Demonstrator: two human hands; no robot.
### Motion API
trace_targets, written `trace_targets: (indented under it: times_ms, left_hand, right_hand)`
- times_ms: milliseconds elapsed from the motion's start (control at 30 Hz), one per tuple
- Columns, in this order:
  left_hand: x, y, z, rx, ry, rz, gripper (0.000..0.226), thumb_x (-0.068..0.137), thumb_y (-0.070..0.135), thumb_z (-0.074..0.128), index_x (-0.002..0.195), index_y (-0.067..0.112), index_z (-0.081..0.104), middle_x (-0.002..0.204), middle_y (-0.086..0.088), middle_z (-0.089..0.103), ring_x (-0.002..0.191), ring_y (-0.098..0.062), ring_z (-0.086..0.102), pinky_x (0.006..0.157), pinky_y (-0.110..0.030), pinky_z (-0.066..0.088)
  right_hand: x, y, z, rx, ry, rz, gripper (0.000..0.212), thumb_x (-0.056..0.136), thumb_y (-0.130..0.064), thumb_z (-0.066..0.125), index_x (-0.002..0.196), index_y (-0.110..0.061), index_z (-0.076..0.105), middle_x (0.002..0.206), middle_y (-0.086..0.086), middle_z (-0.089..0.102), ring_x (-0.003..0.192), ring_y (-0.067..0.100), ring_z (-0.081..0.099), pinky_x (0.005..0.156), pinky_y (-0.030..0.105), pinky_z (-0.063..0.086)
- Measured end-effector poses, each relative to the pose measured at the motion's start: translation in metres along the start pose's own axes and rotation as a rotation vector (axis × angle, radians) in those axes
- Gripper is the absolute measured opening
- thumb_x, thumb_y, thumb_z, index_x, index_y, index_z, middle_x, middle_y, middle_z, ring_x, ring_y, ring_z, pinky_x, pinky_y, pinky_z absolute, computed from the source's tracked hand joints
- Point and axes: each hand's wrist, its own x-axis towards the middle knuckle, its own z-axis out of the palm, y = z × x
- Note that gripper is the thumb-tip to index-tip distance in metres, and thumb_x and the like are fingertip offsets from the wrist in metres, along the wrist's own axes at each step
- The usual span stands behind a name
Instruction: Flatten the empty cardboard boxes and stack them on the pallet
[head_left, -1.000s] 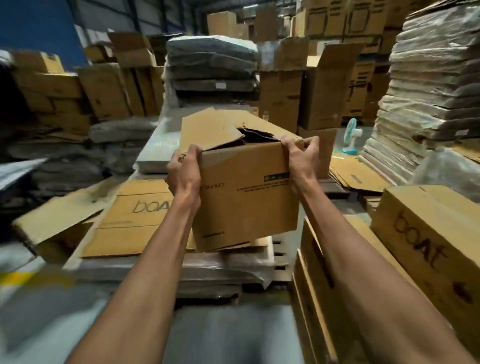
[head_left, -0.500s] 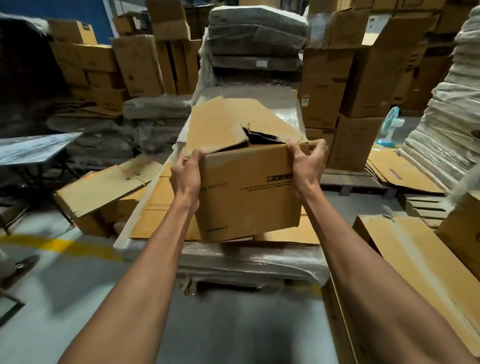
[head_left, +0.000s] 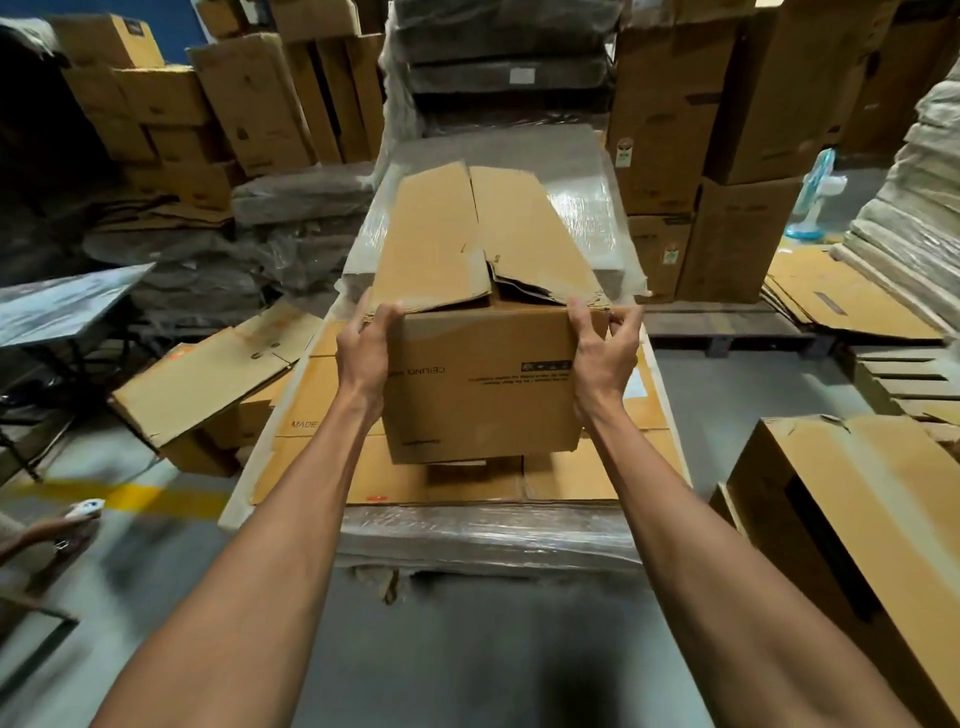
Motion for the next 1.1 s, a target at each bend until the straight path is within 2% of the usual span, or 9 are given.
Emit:
trace_targets:
  times_ms: [167,267,367,500,633,767,967,1033,1100]
  left_hand:
    - [0.011,-0.056,-0.011,0.017,0.006,-0.112,0.072,0.082,0.051,0.062,0.150,0.031,0.049,0.145,0.003,0.056,0.118,-0.014,0.052,0.086,-0.032,0.040]
    - [0.017,-0.091,-0.025,0.079,0.015,-0.151,0.066,0.093,0.043,0.061,0.155,0.030,0.041,0.152,0.009,0.045,0.130,-0.012,0.045,0.099,-0.032,0.040]
    - [0.027,-0.109,-0.036,0.251,0.030,-0.132,0.061,0.100,0.042,0.058,0.156,0.025,0.039,0.160,0.004,0.038,0.146,-0.017,0.035,0.117,-0.034,0.029]
    - [0.029,-0.109,-0.035,0.361,0.113,0.114,0.049,0.105,0.037,0.050,0.151,0.023,0.045,0.153,0.001,0.049,0.140,-0.020,0.046,0.113,-0.034,0.036]
    - [0.018,-0.100,-0.017,0.575,-0.108,0.562,0.048,0.103,0.042,0.045,0.147,0.024,0.046,0.154,0.001,0.048,0.148,-0.020,0.035,0.123,-0.053,0.017]
    - [0.016,-0.105,-0.010,0.829,-0.492,0.759,0.057,0.103,0.048,0.042,0.152,0.021,0.041,0.160,-0.002,0.038,0.153,-0.021,0.024,0.124,-0.056,0.012]
    - [0.034,-0.097,-0.007,1.080,-0.625,0.847,0.064,0.103,0.050,0.038,0.159,0.020,0.027,0.166,-0.003,0.027,0.152,-0.027,0.023,0.120,-0.059,0.016]
    - [0.048,-0.085,-0.004,1.132,-0.572,0.898,0.064,0.103,0.051,0.040,0.158,0.020,0.029,0.164,-0.003,0.031,0.150,-0.027,0.028,0.118,-0.058,0.020]
    - [0.068,-0.064,0.000,1.140,-0.522,0.949,0.063,0.102,0.052,0.042,0.156,0.020,0.034,0.160,-0.002,0.038,0.146,-0.026,0.035,0.115,-0.056,0.023]
  right_hand:
    - [-0.028,0.048,0.006,-0.070,-0.066,0.088,0.045,0.089,-0.046,0.075,0.112,-0.016,0.051,0.115,-0.001,0.066,0.109,0.017,0.063,0.098,0.046,0.053]
    - [-0.046,0.069,0.010,-0.051,-0.110,0.168,0.039,0.093,-0.034,0.073,0.115,-0.012,0.051,0.126,0.003,0.062,0.116,0.014,0.057,0.102,0.033,0.050]
    - [-0.064,0.098,0.012,0.239,0.009,0.310,0.027,0.093,-0.033,0.069,0.107,-0.015,0.057,0.116,0.008,0.066,0.112,0.019,0.060,0.098,0.029,0.046]
    - [-0.105,0.154,0.018,0.292,0.359,0.671,0.007,0.098,-0.020,0.060,0.095,-0.020,0.053,0.096,0.004,0.064,0.085,0.018,0.063,0.069,0.030,0.052]
    - [-0.149,0.200,0.044,0.508,0.120,1.034,0.035,0.106,-0.032,0.044,0.072,-0.022,0.040,0.053,-0.005,0.036,0.044,0.011,0.035,0.041,0.023,0.032]
    - [-0.150,0.201,0.080,0.584,0.175,1.050,0.053,0.104,-0.057,0.037,0.063,-0.024,0.035,0.046,-0.006,0.026,0.041,0.011,0.025,0.045,0.023,0.024]
    - [-0.148,0.190,0.099,0.648,0.309,1.127,0.059,0.093,-0.073,0.045,0.058,-0.027,0.031,0.044,-0.007,0.024,0.039,0.012,0.020,0.048,0.018,0.020]
    - [-0.143,0.176,0.107,0.646,0.317,1.100,0.057,0.090,-0.072,0.052,0.061,-0.025,0.039,0.047,-0.005,0.037,0.042,0.013,0.033,0.048,0.018,0.031]
    - [-0.136,0.164,0.117,0.668,0.326,1.056,0.048,0.086,-0.069,0.060,0.087,-0.020,0.060,0.078,0.006,0.065,0.075,0.023,0.062,0.075,0.037,0.055]
